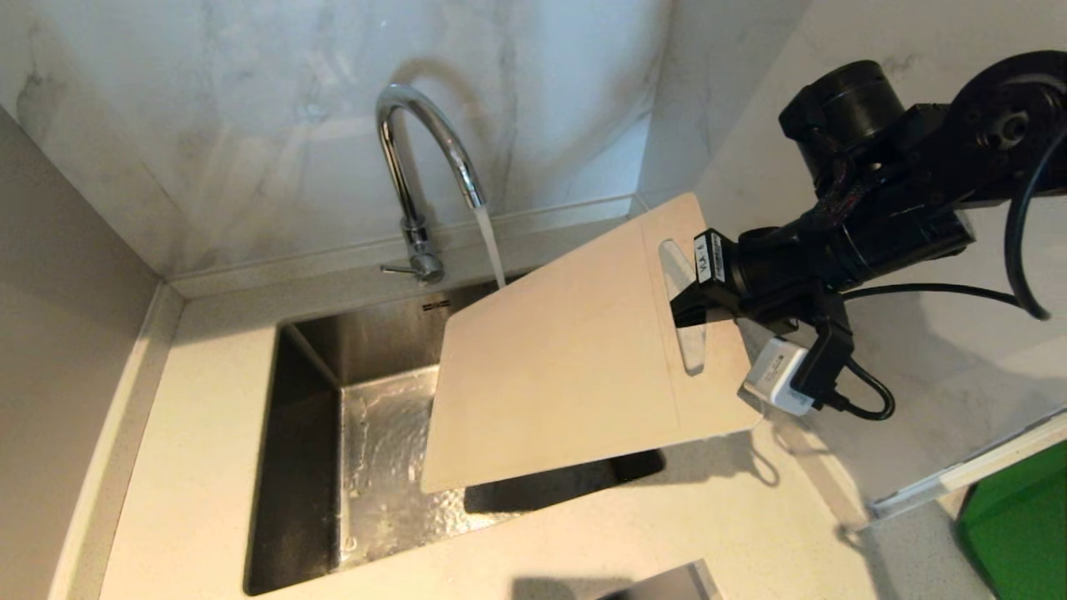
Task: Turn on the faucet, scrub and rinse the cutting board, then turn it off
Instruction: Scrub the cutting board underwater
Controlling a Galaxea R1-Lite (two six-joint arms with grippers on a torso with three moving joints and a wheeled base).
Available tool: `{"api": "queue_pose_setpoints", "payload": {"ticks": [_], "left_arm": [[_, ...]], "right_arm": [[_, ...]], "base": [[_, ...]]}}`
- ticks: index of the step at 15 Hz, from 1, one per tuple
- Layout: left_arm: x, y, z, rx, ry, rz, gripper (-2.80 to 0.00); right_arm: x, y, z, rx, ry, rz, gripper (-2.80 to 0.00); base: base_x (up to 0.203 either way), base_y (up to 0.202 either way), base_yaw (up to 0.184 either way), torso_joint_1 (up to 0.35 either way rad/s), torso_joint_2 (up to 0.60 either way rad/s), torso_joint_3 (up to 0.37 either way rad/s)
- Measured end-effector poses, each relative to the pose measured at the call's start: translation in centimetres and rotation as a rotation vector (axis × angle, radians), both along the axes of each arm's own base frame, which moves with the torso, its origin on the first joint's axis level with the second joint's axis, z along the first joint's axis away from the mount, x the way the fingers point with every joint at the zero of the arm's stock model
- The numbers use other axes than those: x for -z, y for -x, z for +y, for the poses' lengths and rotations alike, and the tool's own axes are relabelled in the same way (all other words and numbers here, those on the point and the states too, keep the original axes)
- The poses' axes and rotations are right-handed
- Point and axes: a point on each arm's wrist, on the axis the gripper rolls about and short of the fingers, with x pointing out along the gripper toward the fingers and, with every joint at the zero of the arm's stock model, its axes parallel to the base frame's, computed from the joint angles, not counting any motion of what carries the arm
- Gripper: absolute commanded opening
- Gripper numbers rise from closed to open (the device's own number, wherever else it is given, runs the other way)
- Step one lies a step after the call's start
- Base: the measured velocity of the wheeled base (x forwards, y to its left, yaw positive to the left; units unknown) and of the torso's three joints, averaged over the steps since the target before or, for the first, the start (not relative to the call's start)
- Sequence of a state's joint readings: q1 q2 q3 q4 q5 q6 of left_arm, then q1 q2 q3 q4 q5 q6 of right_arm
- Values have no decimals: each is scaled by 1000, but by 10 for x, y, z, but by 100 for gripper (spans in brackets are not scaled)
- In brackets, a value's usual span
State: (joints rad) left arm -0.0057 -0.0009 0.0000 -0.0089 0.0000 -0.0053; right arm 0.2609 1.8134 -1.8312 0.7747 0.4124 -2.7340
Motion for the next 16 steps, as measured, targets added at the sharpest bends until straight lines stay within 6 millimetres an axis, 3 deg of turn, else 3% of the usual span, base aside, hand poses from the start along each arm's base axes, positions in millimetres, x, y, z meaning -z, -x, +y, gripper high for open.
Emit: {"api": "queue_pose_setpoints", "payload": {"ticks": [9, 16], "left_arm": [[0, 0, 0, 0, 0, 0, -280], [0, 0, 0, 0, 0, 0, -280]], "right_arm": [[-3, -30, -5, 41, -14, -61, -280], [6, -48, -6, 55, -20, -78, -280]], "base": [[0, 0, 0, 0, 0, 0], [0, 0, 0, 0, 0, 0]]}}
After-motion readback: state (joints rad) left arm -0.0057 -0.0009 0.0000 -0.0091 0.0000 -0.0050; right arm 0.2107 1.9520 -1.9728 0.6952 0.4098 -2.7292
